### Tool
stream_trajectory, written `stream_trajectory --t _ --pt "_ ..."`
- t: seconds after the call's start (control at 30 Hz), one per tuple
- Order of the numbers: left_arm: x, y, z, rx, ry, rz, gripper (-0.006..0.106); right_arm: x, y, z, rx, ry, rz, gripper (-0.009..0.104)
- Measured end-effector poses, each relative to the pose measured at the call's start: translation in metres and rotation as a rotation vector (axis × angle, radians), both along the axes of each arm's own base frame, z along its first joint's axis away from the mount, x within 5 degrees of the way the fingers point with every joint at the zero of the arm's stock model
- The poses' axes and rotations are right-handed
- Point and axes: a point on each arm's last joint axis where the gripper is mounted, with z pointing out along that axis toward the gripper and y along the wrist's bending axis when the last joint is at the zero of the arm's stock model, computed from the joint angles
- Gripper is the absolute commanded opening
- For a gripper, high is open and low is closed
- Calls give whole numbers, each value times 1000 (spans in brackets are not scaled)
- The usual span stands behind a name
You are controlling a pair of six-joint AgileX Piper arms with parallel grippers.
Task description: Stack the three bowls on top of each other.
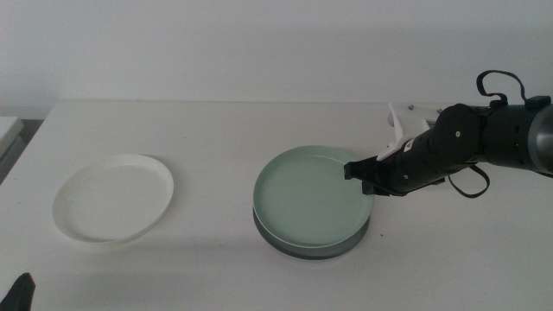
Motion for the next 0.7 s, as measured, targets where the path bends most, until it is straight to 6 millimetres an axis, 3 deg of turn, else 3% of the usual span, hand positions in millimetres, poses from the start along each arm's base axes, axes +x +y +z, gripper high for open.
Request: stream_trajectory --t 0.13,0.3,0.4,0.47,0.57,0.7 --pt "0 0 0 0 0 0 94 0 2 -1 13 -1 -7 15" --pt "0 0 0 1 0 0 94 -1 3 -2 11 11 -3 63" --pt "0 0 0 3 0 0 94 -5 2 4 -7 16 42 84" --pt "0 0 0 4 0 0 94 -11 0 23 -21 -27 105 92" --pt "0 0 0 5 1 0 94 -28 -6 72 -32 -152 201 93" --pt "0 0 0 5 1 0 94 -71 -23 159 -20 -420 277 93"
